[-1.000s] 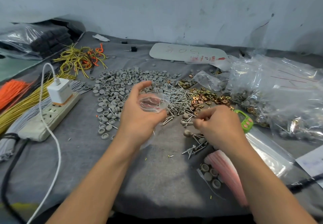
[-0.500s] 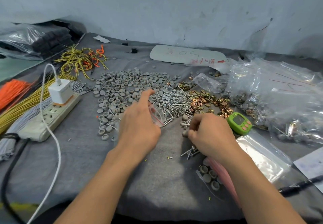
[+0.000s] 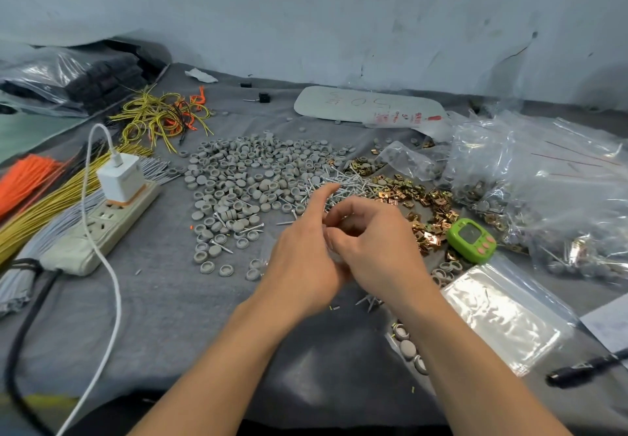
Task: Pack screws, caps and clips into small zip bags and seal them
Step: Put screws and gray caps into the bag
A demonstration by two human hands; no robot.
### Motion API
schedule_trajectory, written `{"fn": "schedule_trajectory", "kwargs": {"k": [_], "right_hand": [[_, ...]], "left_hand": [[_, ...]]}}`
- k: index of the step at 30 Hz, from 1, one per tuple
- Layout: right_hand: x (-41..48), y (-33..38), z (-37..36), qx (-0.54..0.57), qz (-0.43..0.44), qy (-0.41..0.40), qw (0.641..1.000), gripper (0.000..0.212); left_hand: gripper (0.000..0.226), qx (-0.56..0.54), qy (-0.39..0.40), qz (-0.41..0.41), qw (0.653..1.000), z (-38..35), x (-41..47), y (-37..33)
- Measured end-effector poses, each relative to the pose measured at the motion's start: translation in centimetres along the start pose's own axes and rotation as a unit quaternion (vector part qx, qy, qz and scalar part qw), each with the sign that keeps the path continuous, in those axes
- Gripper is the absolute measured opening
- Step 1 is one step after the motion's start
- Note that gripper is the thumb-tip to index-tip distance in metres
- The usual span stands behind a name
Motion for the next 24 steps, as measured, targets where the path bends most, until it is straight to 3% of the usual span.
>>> {"fn": "schedule_trajectory", "kwargs": {"k": [4, 7, 10, 12, 16, 21, 24], "right_hand": [[0.0, 0.3, 0.7, 0.048, 0.017, 0.02, 0.998, 0.018], [0.0, -0.1, 2.5, 0.072, 0.008, -0.037, 0.997, 0.029], [0.0, -1.6, 4.5, -0.058, -0.054, -0.069, 0.994, 0.024], [-0.2, -2.4, 5.0, -0.196, -0.086, -0.011, 0.977, 0.024], [-1.2, -2.3, 4.2, -0.361, -0.103, 0.111, 0.92, 0.016], [-1.2, -2.0, 2.9, -0.417, -0.099, 0.164, 0.888, 0.005], [-1.1, -2.0, 2.5, -0.385, -0.067, 0.119, 0.913, 0.009]], "left_hand": [[0.103, -0.043, 0.002, 0.009, 0.999, 0.2, 0.3, 0.5], [0.105, -0.104, -0.017, 0.027, 0.994, 0.8, 0.7, 0.8], [0.099, -0.159, -0.037, 0.045, 0.986, 1.7, 1.1, 0.9], [0.094, -0.207, -0.034, 0.074, 0.975, 2.0, 1.2, 1.1], [0.094, -0.253, -0.02, 0.13, 0.958, 2.2, 1.0, 1.1], [0.08, -0.199, -0.015, 0.205, 0.958, 1.6, 0.8, 1.0], [0.055, -0.178, 0.012, 0.214, 0.961, 0.8, 0.6, 0.8]]}}
Point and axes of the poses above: each hand's wrist, its own x-axis towards the middle knuckle, its own z-axis out of the back of the hand, y = z × x, the point moved 3 cm from there along x, towards the middle knuckle, and after that the axes turned 12 degrees about z, right-handed, at the moved point
